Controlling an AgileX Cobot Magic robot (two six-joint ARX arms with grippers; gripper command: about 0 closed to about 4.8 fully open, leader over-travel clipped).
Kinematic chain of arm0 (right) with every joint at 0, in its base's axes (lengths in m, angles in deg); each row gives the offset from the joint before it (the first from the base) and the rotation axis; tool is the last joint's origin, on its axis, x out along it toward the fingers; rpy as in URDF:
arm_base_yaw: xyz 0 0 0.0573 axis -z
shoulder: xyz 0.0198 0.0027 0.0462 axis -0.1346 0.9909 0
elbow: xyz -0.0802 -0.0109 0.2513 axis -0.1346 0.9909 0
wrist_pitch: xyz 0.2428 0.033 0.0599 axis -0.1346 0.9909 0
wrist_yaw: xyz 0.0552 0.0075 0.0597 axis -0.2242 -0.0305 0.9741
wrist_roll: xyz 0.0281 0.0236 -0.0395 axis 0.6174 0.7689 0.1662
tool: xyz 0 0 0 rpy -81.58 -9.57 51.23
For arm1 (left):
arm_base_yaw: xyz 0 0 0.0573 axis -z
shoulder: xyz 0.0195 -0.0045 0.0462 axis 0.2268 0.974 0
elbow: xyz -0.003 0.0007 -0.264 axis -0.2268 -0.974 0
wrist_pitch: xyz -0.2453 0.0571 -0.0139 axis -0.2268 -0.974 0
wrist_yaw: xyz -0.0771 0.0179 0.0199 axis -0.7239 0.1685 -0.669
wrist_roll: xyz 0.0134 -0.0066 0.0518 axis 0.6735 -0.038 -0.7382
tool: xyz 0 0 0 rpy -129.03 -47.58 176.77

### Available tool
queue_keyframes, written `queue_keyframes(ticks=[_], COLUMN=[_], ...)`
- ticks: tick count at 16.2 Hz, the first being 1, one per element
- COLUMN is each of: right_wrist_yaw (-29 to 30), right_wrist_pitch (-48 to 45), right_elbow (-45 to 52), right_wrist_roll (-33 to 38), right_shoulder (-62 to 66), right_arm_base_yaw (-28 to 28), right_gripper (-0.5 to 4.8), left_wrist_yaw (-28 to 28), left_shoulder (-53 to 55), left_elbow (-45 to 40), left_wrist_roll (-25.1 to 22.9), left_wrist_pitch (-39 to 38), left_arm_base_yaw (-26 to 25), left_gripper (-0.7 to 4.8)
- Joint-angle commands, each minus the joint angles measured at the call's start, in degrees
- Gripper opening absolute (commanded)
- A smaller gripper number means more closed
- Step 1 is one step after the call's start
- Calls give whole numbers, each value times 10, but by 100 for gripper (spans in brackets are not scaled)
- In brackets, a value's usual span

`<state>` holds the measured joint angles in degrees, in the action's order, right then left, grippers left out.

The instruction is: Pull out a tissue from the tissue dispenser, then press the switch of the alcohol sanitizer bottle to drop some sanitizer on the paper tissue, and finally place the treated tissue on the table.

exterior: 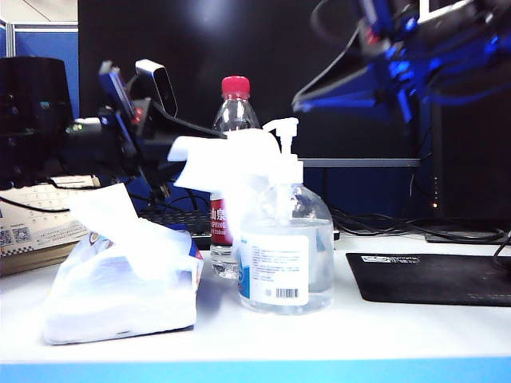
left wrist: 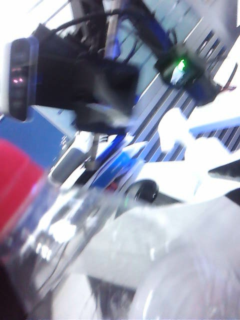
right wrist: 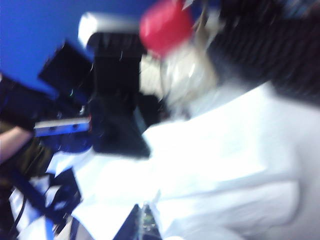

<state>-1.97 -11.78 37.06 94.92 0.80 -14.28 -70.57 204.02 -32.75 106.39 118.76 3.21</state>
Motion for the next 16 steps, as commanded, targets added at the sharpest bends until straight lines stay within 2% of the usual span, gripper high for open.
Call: queue_keyframes(ticks=[1, 9, 16], right_wrist_yaw=[3, 2, -23], right_wrist_pitch=[-6, 25, 163], right_elbow=[-2, -2, -2], right_wrist_roll=[7, 4, -16], right_shoulder=[-42, -228, -331], right_arm_base_yaw=[14, 30, 45], right_gripper=[-5, -5, -5], left_wrist_yaw=[-25, -55, -56], left_shoulder=[-10, -69, -258], left_elbow=[4, 4, 1], left_wrist_roll=[12, 36, 84], left_wrist_pitch=[18, 18, 17], left_arm_base_yaw=[-1, -7, -88], left_gripper=[-6, -6, -6])
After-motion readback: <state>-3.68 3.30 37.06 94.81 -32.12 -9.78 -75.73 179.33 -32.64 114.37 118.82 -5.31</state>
